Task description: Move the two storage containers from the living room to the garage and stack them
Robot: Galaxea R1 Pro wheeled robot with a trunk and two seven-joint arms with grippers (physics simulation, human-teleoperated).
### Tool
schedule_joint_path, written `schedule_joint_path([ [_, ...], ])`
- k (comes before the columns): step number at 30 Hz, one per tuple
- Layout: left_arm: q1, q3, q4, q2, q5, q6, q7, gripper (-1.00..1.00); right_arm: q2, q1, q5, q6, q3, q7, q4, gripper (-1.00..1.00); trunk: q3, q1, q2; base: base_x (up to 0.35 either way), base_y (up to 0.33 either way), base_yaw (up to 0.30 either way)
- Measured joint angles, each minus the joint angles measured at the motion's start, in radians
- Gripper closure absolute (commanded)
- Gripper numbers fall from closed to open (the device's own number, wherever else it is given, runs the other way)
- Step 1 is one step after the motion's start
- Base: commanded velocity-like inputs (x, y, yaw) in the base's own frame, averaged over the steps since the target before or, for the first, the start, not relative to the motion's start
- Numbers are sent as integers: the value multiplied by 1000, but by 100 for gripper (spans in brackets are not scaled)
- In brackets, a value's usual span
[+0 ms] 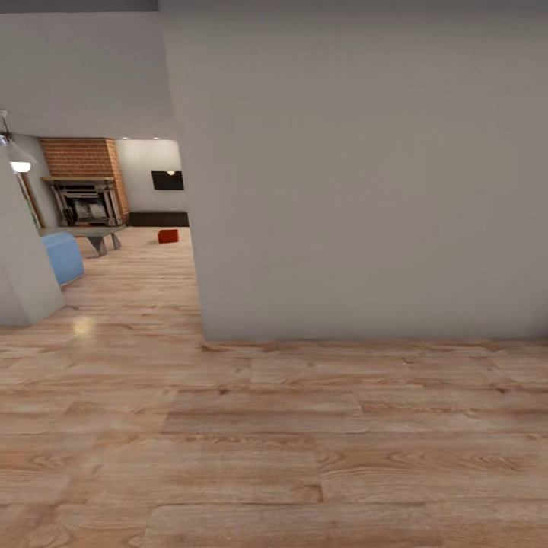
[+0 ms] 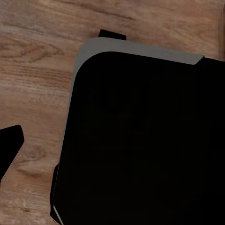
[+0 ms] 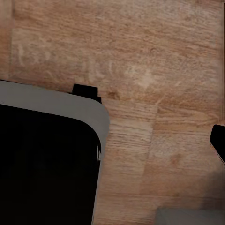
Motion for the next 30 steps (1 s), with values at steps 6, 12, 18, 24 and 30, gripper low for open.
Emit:
schedule_joint_path([
  [6,0,0,-2,0,-1,0,0,-100,3,0,-6,4,-2,0,0,-100,0,0,0,324,0,0],
  [12,0,0,-2,0,-1,0,0,-100,1,0,-8,0,-5,7,0,-100,0,0,0,324,0,36],
  [18,0,0,-1,0,-1,0,0,-100,-4,0,-9,-3,-8,9,0,-100,0,0,0,324,0,218],
  [24,0,0,1,0,0,0,0,-100,-5,0,-10,-4,-8,9,0,-100,0,0,0,324,0,267],
  [30,0,0,0,0,0,0,0,-100,-4,0,-9,-4,-8,9,0,-100,0,0,0,324,0,274],
])
